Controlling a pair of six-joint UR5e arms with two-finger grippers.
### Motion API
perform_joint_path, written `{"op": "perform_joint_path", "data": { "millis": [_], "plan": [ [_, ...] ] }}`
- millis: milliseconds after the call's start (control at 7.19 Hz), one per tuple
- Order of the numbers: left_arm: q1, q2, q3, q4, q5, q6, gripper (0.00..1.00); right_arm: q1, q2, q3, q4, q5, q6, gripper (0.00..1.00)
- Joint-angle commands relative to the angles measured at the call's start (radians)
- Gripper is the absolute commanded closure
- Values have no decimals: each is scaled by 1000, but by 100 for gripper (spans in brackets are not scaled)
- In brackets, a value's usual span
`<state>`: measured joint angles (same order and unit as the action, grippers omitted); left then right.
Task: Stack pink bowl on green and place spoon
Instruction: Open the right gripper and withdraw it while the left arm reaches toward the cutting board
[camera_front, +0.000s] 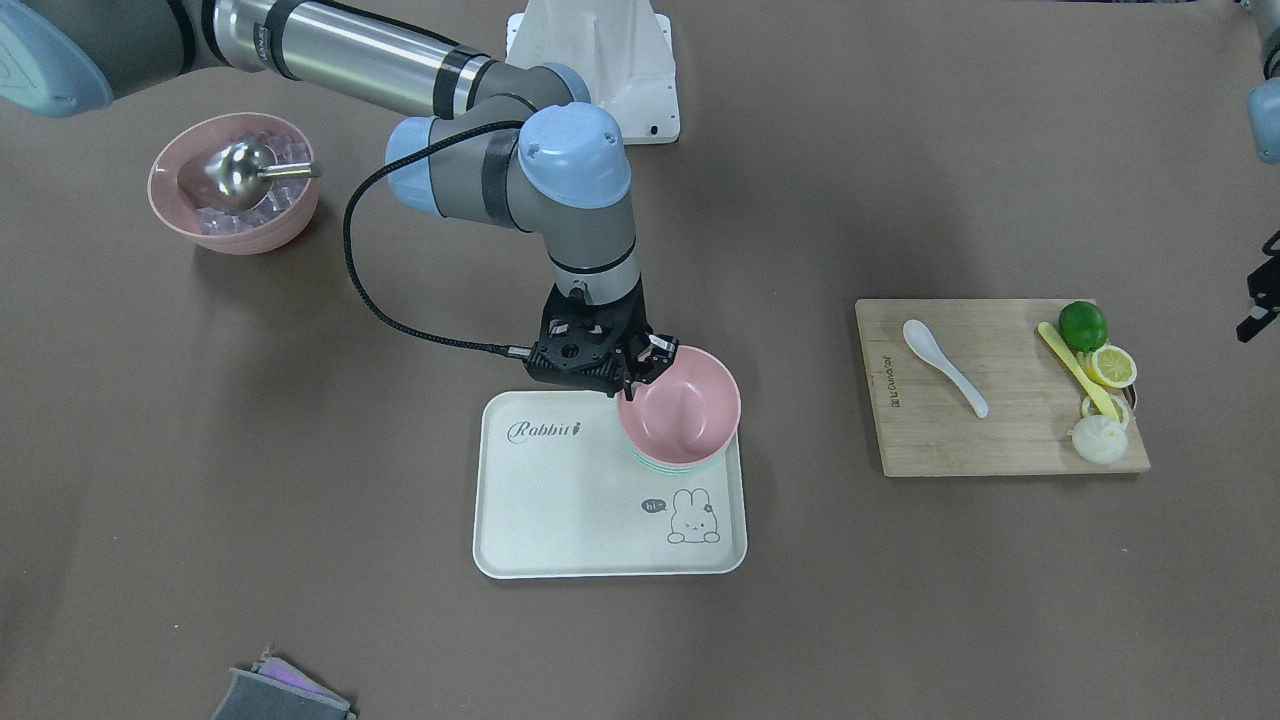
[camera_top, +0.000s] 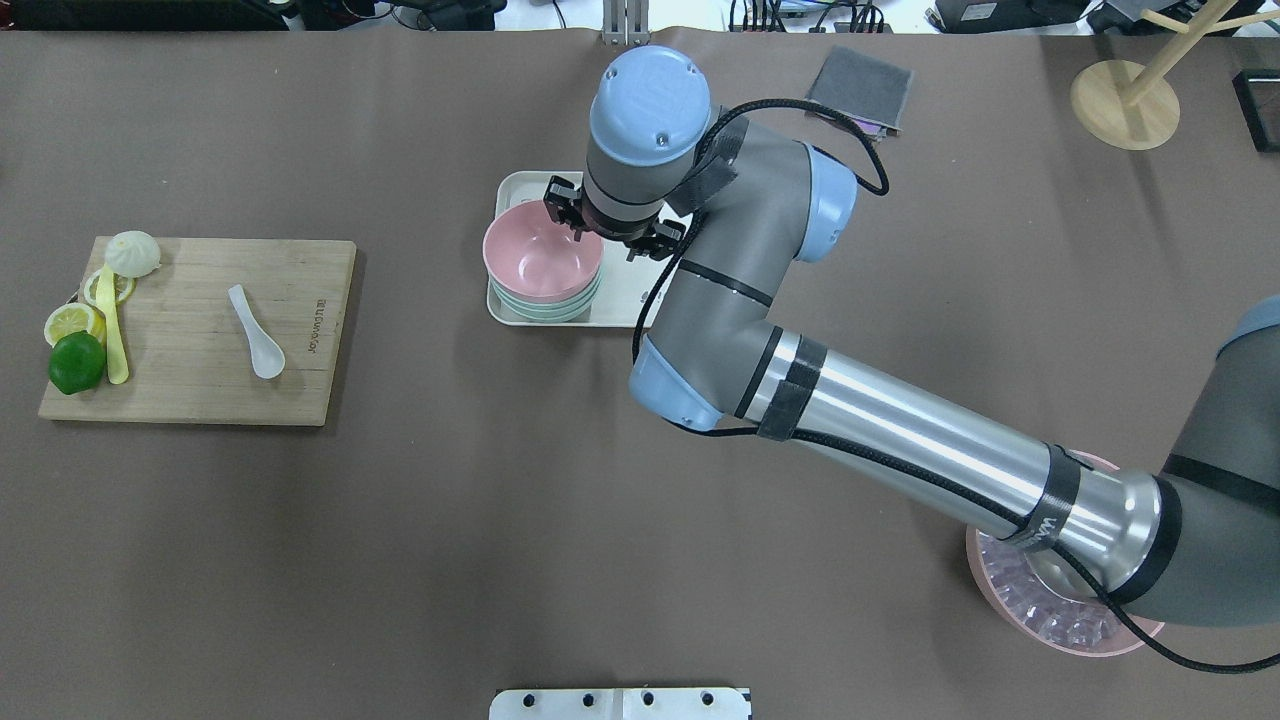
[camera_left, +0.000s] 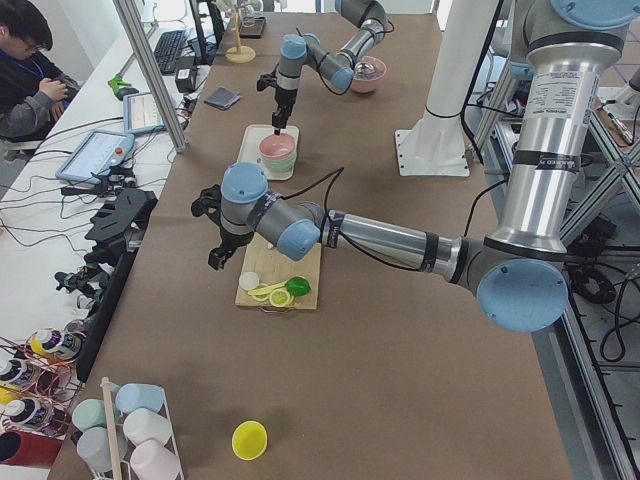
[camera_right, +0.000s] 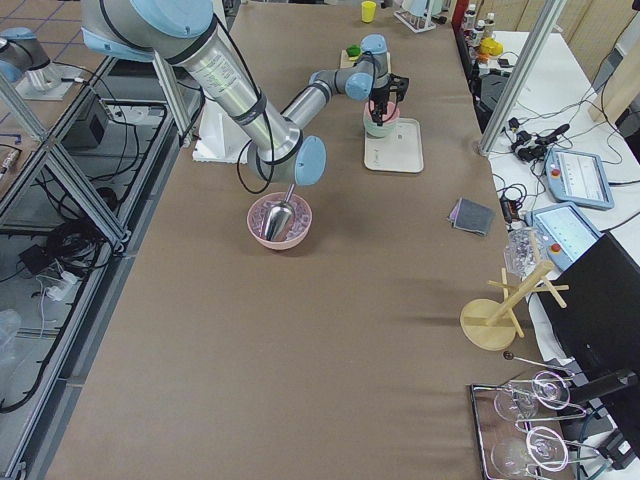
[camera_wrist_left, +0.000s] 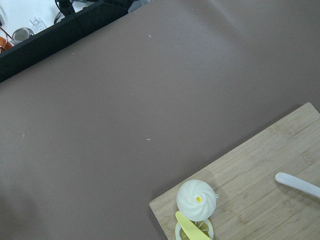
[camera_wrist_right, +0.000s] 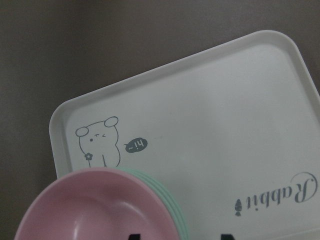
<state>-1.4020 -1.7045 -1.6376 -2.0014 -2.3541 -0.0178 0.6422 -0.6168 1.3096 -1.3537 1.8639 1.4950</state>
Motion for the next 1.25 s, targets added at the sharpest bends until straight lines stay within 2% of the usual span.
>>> {"op": "perform_joint_path", "data": {
  "millis": [0, 139, 278, 418, 557, 835, 974, 1113],
  "plan": [
    [73, 0, -7, -61, 2, -168, 1, 92, -88, 86, 1, 151, -74, 0],
    [134, 2, -5, -91, 7, -359, 1, 134, -185, 181, -4, 156, -132, 0],
    [171, 25, -7, -153, 13, -552, 1, 178, -263, 230, -7, 158, -192, 0],
    [204, 51, -7, -251, 27, -753, 1, 224, -338, 247, -1, 158, -272, 0],
    [260, 72, -11, -339, 98, -944, 1, 285, -389, 252, 7, 161, -397, 0],
    [450, 78, -59, -352, 293, -1201, 1, 435, -492, 250, 7, 269, -678, 0],
    [515, 77, -71, -330, 343, -1273, 1, 503, -538, 249, 5, 322, -797, 0],
    [562, 74, -99, -241, 413, -1291, 1, 593, -590, 238, -1, 378, -949, 0]
  ]
}}
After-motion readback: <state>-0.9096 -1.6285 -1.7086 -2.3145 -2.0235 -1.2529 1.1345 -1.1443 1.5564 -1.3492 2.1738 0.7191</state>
